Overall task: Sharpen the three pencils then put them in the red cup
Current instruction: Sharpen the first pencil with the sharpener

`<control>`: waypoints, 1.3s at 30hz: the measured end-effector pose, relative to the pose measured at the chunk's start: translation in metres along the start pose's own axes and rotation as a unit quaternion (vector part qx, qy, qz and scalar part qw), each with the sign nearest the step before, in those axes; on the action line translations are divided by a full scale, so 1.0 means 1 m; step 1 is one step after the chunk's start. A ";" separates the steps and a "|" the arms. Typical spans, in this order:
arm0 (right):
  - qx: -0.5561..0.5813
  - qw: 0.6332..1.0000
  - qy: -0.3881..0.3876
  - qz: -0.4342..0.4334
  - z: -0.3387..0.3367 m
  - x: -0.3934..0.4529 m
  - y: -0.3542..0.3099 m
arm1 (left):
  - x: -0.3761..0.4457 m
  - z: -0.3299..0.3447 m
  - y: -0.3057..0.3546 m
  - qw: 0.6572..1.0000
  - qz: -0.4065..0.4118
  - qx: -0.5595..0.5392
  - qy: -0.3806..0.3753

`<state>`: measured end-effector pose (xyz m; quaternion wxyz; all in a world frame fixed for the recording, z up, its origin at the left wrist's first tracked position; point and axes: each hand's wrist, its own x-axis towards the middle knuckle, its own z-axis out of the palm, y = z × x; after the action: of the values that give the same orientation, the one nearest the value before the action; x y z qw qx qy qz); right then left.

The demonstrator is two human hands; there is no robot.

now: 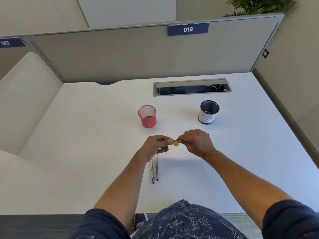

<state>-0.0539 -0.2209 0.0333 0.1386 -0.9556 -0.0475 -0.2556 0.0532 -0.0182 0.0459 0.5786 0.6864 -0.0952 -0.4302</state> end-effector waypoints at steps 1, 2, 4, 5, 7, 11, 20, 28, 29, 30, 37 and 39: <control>0.002 1.000 -0.010 0.022 0.000 -0.001 -0.001 | 0.000 0.000 0.000 1.000 0.004 0.007 0.002; 0.006 0.999 -0.022 0.042 -0.001 -0.001 -0.001 | 0.001 0.000 -0.001 1.000 0.008 0.010 0.004; 0.023 0.995 -0.055 0.081 -0.002 -0.001 -0.003 | 0.001 -0.001 -0.003 1.000 0.019 0.018 0.008; 0.033 0.990 -0.085 0.103 -0.003 0.000 -0.004 | 0.001 -0.002 -0.003 0.999 0.022 0.021 0.009; 0.065 0.967 -0.172 0.175 -0.007 0.007 -0.006 | 0.001 -0.003 -0.003 0.999 0.028 0.030 0.006; 0.196 0.887 -0.298 0.294 -0.017 0.019 -0.008 | 0.000 -0.002 -0.001 0.998 0.053 0.037 0.006; 0.348 0.798 -0.362 0.332 -0.024 0.025 0.000 | 0.002 0.001 0.001 0.994 0.061 0.087 0.013; 0.053 0.988 -0.112 0.087 -0.011 0.014 -0.002 | 0.004 0.000 0.000 0.999 0.001 -0.015 0.045; 0.040 0.995 -0.077 0.055 -0.007 0.010 -0.002 | 0.005 0.000 0.000 0.998 -0.006 -0.041 0.052; 0.043 0.997 -0.051 0.034 -0.003 0.007 -0.003 | 0.005 0.000 0.000 0.997 -0.014 -0.058 0.056; -0.019 0.996 0.063 -0.058 0.003 0.003 0.000 | 0.002 0.003 0.004 0.996 -0.021 -0.088 0.009; -0.024 0.997 0.058 -0.039 0.002 0.002 0.002 | 0.003 0.003 0.004 0.997 0.000 -0.072 0.004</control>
<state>-0.0505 -0.2219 0.0322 0.1085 -0.9395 -0.0704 -0.3173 0.0540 -0.0234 0.0481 0.6266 0.6449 -0.0619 -0.4332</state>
